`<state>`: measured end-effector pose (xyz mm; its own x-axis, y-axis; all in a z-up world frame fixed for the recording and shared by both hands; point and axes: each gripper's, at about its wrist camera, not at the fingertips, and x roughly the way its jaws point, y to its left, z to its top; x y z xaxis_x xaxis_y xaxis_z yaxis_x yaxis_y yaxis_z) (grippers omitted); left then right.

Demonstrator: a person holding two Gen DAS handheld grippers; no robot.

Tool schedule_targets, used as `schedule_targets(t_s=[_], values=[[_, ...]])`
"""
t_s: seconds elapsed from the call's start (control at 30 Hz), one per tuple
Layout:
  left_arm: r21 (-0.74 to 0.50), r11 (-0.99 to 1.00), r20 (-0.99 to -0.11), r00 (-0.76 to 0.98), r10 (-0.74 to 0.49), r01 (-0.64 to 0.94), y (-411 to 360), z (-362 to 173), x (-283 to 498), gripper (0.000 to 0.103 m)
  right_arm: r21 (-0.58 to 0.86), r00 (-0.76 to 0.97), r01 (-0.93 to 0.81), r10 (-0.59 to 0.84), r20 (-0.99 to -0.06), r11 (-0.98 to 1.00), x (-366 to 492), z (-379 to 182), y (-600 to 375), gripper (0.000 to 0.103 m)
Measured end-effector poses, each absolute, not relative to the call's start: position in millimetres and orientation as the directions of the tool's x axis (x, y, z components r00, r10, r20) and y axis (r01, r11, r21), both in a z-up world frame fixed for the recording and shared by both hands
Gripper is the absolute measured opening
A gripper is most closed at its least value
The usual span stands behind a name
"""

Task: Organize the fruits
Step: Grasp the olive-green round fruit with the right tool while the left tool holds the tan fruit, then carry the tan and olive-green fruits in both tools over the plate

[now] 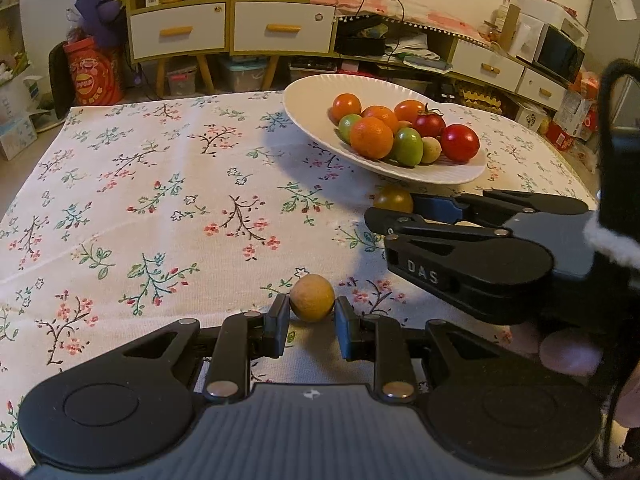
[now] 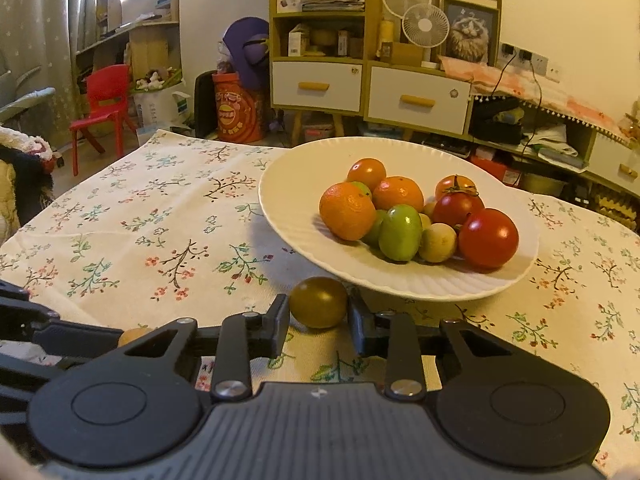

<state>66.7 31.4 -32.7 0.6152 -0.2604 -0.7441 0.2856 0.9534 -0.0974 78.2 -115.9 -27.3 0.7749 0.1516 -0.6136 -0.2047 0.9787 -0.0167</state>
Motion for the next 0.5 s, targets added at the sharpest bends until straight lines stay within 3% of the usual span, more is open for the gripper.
schedule_targets(t_s=[0.5], values=[[-0.098, 0.941, -0.713, 0.636, -0.294, 0.324, 17.8, -20.9, 62.5, 0.022, -0.013, 0.746, -0.24, 0.176, -0.643, 0.971, 56.9, -15.7, -133.4, 0.028]])
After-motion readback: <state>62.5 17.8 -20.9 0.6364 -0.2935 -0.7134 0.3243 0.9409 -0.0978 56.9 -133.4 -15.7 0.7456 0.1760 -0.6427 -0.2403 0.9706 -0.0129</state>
